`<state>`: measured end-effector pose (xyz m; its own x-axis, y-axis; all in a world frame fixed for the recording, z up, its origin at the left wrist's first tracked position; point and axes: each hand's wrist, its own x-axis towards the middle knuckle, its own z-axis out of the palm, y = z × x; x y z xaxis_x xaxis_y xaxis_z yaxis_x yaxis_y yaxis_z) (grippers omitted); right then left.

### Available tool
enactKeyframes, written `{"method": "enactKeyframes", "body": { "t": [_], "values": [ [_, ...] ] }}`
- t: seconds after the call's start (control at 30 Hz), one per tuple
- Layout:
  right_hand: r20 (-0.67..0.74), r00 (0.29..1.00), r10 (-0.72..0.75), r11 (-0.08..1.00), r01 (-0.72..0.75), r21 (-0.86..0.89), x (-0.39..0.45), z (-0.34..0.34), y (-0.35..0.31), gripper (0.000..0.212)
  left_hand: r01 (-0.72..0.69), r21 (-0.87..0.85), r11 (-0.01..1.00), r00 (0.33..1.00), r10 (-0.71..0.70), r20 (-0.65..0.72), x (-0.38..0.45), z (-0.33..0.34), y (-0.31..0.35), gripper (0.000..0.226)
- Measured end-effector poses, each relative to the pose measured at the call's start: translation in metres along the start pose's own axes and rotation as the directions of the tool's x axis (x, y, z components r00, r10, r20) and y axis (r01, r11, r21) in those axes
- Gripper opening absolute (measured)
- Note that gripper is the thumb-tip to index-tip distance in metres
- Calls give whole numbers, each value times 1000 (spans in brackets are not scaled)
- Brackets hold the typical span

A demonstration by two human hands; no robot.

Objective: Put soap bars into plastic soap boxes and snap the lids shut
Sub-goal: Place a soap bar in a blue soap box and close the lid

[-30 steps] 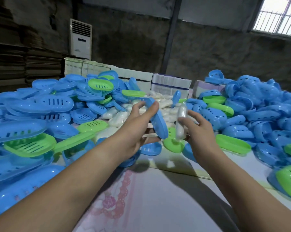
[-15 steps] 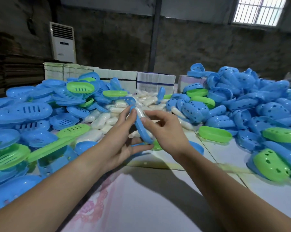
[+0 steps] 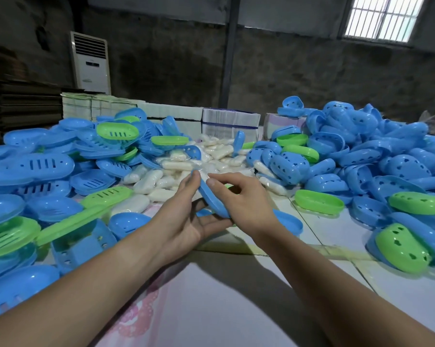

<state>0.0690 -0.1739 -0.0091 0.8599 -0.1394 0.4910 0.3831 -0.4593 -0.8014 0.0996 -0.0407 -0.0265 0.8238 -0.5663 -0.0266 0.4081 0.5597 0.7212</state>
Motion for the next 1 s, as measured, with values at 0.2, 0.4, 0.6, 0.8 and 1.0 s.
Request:
{"method": "enactKeyframes", "body": {
  "t": [0.2,0.4,0.6,0.8,1.0],
  "values": [
    [-89,995,-53,998,55,21,19,-25,13,14,-34,-25,999,999,34,-14,0,2,5,46],
    [-275,956,102,688,-268,-675,58,-76,74,54,-38,-29,999,997,36,-73,-1,5,7,47],
    [-376,891,254,512,-454,-729,90,-99,95,45,-40,-71,997,997,35,-64,-2,7,12,63],
    [-431,865,258,474,-502,-723,97,-104,100,25,-51,-98,994,997,45,-70,-5,7,20,56],
    [-314,931,186,710,-348,-612,79,-84,82,1,-40,-98,994,998,35,-58,-5,6,21,54]
  ]
}}
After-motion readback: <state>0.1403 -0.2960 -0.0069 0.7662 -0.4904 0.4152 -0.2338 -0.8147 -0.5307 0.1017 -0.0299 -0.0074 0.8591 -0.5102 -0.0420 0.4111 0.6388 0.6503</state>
